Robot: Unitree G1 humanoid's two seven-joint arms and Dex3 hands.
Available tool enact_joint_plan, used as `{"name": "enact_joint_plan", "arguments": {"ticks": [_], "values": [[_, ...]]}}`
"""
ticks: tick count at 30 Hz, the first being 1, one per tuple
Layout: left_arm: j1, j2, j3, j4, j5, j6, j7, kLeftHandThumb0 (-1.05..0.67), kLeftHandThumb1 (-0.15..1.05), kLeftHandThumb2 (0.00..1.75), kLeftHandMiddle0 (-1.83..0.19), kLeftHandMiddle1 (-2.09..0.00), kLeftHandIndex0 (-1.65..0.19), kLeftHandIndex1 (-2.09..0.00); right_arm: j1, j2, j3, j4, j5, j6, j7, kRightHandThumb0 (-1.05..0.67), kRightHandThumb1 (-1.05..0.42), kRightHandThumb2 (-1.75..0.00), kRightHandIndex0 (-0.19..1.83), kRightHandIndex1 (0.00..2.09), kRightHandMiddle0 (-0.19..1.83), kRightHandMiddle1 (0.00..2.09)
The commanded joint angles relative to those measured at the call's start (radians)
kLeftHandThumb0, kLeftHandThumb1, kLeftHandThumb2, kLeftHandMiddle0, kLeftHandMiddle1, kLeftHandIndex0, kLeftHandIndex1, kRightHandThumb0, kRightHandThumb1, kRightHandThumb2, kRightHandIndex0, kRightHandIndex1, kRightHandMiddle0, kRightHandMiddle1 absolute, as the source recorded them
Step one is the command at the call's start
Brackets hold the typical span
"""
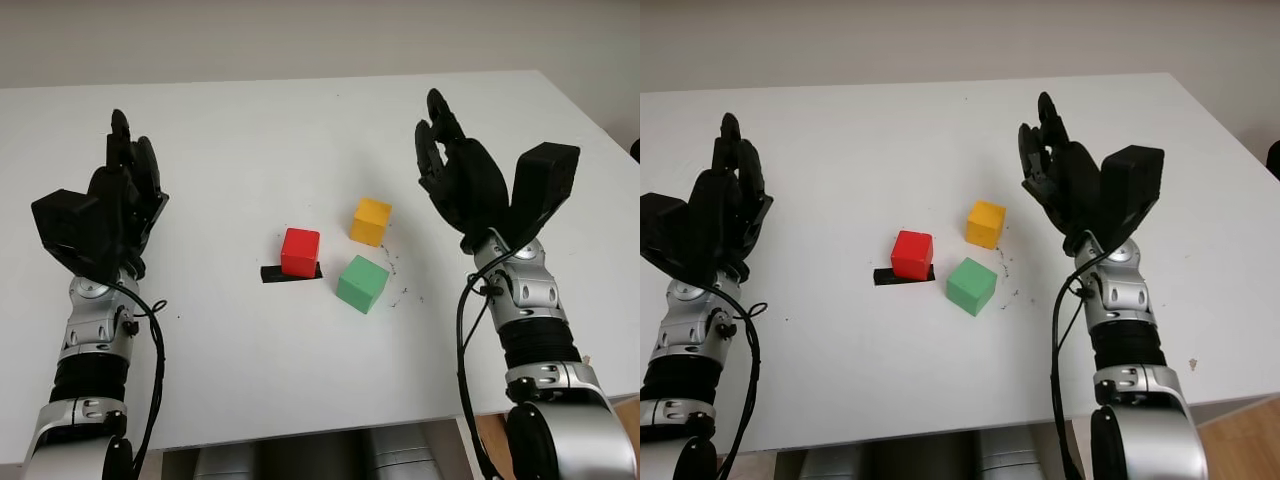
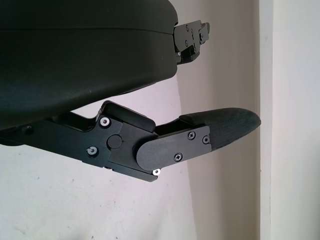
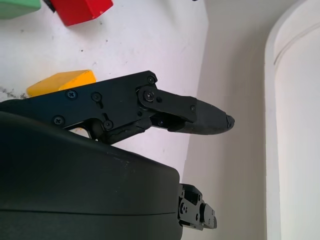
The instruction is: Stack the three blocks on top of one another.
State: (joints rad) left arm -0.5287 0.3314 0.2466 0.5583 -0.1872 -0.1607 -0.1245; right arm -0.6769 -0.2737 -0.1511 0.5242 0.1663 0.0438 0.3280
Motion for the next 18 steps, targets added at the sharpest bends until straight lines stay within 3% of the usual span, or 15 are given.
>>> {"name": "enact_joint_plan", "arguments": {"ticks": [1, 7, 13, 16, 18], "values": [[-0.035, 0.0, 0.007, 0.003, -0.002, -0.003, -0.005, -0.75, 1.05, 0.66, 0.19, 0.0, 0.19, 0.0, -0.04, -0.029, 0.014, -0.026, -0.026, -0.02, -0.003, -0.58, -1.05, -0.39, -0.19, 0.0, -0.19, 0.0], [-0.032, 0.007, -0.002, -0.001, 0.012, 0.004, -0.007, -0.77, 1.05, 0.65, 0.19, 0.0, 0.19, 0.0, -0.136, -0.149, 0.109, 0.08, -0.204, -0.174, 0.032, -0.61, -1.02, -0.09, -0.09, 0.06, -0.1, 0.06], [-0.031, 0.005, 0.0, -0.01, 0.013, 0.003, -0.006, -0.78, 1.05, 0.64, 0.19, 0.0, 0.19, 0.0, -0.298, -0.258, 0.239, 0.323, -0.438, -0.455, -0.035, -0.58, -0.86, -0.02, 0.23, 0.21, 0.22, 0.22], [-0.032, 0.01, -0.001, -0.013, 0.015, -0.005, -0.013, -0.76, 1.05, 0.63, 0.19, 0.0, 0.19, 0.0, -0.371, -0.323, 0.365, 0.404, -0.634, -0.568, -0.116, -0.62, -0.86, -0.04, 0.29, 0.24, 0.27, 0.26], [-0.03, 0.015, -0.005, -0.019, 0.019, -0.007, -0.021, -0.75, 1.05, 0.64, 0.19, 0.0, 0.19, 0.0, -0.409, -0.347, 0.423, 0.444, -0.715, -0.613, -0.134, -0.56, -0.82, -0.03, 0.29, 0.22, 0.27, 0.25]]}}
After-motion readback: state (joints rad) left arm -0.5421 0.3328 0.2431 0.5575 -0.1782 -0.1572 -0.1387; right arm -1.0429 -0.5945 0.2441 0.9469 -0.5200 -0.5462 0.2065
